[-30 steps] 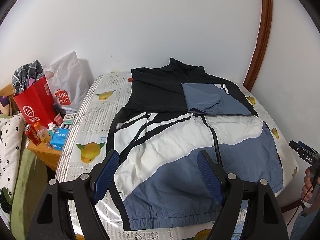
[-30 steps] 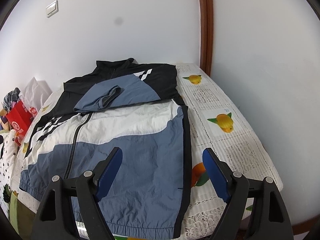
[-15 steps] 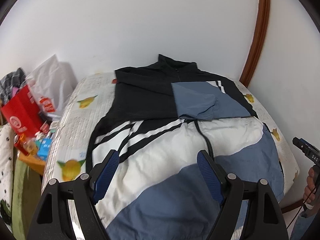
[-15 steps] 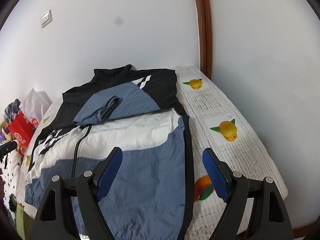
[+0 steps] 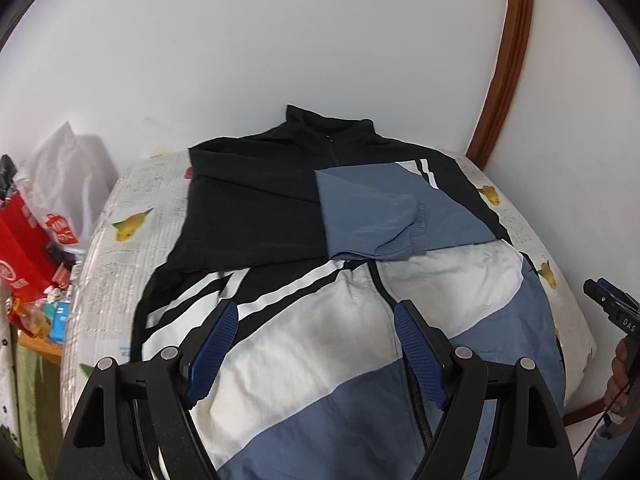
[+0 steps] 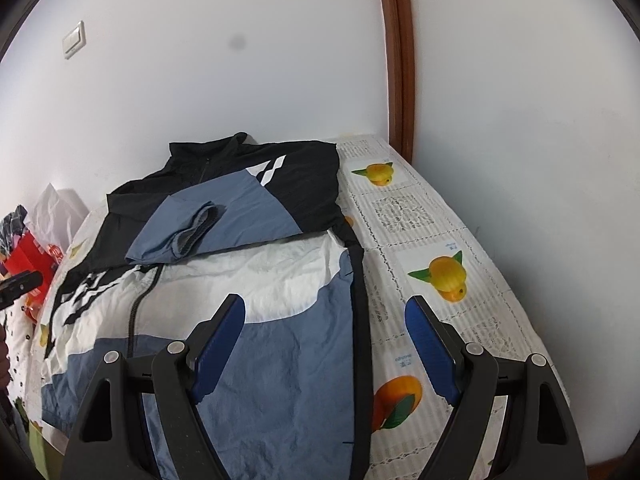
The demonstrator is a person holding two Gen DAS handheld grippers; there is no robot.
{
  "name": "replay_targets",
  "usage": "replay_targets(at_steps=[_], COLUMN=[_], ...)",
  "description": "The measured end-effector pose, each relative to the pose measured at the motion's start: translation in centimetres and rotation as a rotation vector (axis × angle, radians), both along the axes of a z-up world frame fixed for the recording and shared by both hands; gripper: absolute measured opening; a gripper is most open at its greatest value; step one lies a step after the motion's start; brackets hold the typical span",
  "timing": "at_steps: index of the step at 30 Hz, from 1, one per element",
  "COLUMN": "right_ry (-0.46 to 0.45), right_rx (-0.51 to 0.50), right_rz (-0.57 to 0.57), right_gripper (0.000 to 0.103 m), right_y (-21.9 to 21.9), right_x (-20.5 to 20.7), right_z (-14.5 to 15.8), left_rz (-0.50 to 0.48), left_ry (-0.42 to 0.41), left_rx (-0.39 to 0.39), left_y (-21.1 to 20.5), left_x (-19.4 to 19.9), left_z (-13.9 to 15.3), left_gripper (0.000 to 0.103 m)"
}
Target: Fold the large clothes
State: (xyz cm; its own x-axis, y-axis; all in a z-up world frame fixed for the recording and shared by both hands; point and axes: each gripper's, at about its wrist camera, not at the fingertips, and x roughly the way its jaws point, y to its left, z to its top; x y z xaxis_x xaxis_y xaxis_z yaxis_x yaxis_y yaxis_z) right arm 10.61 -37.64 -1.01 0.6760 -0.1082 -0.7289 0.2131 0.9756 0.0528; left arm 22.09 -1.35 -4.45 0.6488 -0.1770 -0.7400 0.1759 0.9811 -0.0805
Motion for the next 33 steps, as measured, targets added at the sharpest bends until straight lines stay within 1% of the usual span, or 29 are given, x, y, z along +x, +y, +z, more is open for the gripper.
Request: replay_targets(at_steps=[4,7,14,20,24,27,29,31,33], right_ry=[0.006,0.009,0.01,0.02,0.037,0.051,0.061,0.07,0.081], right_rx=[-0.023,-0.011,0.018,0.046,0.042,0.041,0.043,0.045,0.041], right_rz=[-0.02,-0.039,-0.079,-0.087,-0.075,-0.069,-0.066,-0.062,-0.059], right_gripper=[0.082,0.082,0.082,0.082,0.082,0.082,0.082,0.082,0.082], right_y=[-0.7,-1.8,-4.5,-6.0,-6.4,-6.5,-6.6,-6.6,-6.6], right_x=[0.4,0.9,2.6,4.3,5.3,5.8,6.2,6.4,6.7], right_z=[-0.3,-0.8,-2.2,-3.7,-4.6,-5.1,-5.6,-6.0,-6.4], left_rz=[-0.007,-0.032,-0.12,-0.193,-0.214,-0.21,-0.205,-0.191,-0.19], left_ry=[-0.001,-0.002,0.025,0.061,0.083,0.105,0.123,0.124,0.144], left_rx=[-0.001,-0.002,0.015,0.039,0.055,0.07,0.1,0.107,0.122], left_y=[-0.8,-2.1,-7.6,-12.4,-14.4,-15.4,-15.9,-16.0,-16.4], left_x=[1.5,3.0,6.8,10.0,11.7,13.0,13.9,14.5,15.1], left_z=[-0.5,-0.8,-2.2,-4.5,-6.0,-7.4,-8.4,-9.2,-10.2], left_gripper=[0.079,0.079,0.079,0.079,0.078,0.078,0.078,0.074,0.07])
